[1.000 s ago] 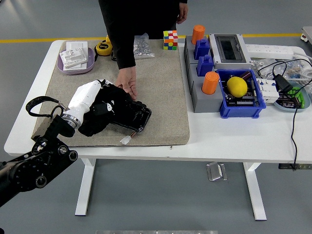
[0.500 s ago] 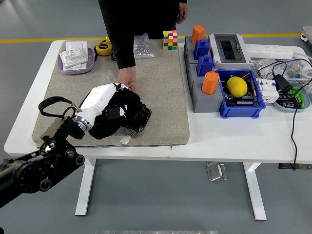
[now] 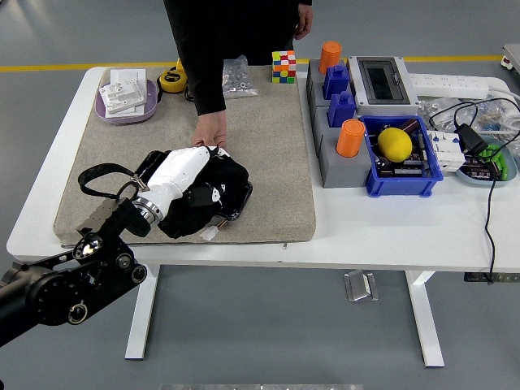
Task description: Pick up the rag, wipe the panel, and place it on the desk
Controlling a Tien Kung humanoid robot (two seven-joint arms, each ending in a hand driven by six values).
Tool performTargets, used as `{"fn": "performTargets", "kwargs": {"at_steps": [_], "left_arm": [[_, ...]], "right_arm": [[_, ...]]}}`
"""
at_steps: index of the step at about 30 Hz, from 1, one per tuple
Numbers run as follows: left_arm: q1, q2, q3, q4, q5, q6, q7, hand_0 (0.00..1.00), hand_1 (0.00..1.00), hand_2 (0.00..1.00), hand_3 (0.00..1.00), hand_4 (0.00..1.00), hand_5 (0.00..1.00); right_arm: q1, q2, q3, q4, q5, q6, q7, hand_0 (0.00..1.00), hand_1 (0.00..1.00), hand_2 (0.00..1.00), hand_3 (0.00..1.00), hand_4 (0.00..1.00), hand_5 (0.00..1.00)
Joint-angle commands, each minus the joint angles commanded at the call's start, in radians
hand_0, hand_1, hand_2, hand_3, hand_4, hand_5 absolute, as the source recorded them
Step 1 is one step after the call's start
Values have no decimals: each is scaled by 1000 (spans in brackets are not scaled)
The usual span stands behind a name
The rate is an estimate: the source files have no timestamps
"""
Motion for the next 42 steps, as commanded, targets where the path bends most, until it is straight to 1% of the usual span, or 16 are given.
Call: {"fn": "performTargets", "kwargs": {"at_steps": [3, 17, 22, 28, 31, 35, 42], "left_arm": [[0, -2, -7, 0, 0, -1, 1, 260, 360, 451, 274, 126, 2], [-14, 7, 55, -23, -9, -4, 0, 246, 353, 452, 278, 137, 2], [-15, 8, 64, -23, -12, -4, 1, 246, 353, 452, 278, 137, 2], [-10, 7, 49, -6, -4, 4, 11, 243, 352, 452, 279, 140, 2], [-10, 12, 48, 5, -1, 9, 10, 242, 348, 453, 281, 142, 2], [-9, 27, 57, 16, 3, 13, 12, 242, 346, 453, 281, 145, 2], [-1, 36, 14, 39, 16, 23, 25, 237, 346, 452, 291, 152, 2]], "right_arm": [[0, 0, 3, 0, -4, 1, -2, 720, 629, 670, 586, 978, 557], [1, 0, 20, 0, -18, 0, -8, 720, 628, 670, 584, 976, 553], [0, 2, 21, 0, -20, 0, -8, 720, 628, 670, 584, 976, 553], [0, 4, 23, 0, -22, -1, -10, 720, 628, 670, 585, 976, 553], [0, 6, 25, 0, -24, -2, -10, 720, 628, 670, 584, 976, 552], [1, 6, 25, 0, -24, -2, -9, 719, 628, 671, 584, 976, 552], [-4, 9, 29, 0, -29, -1, -11, 720, 628, 671, 585, 976, 551]]}}
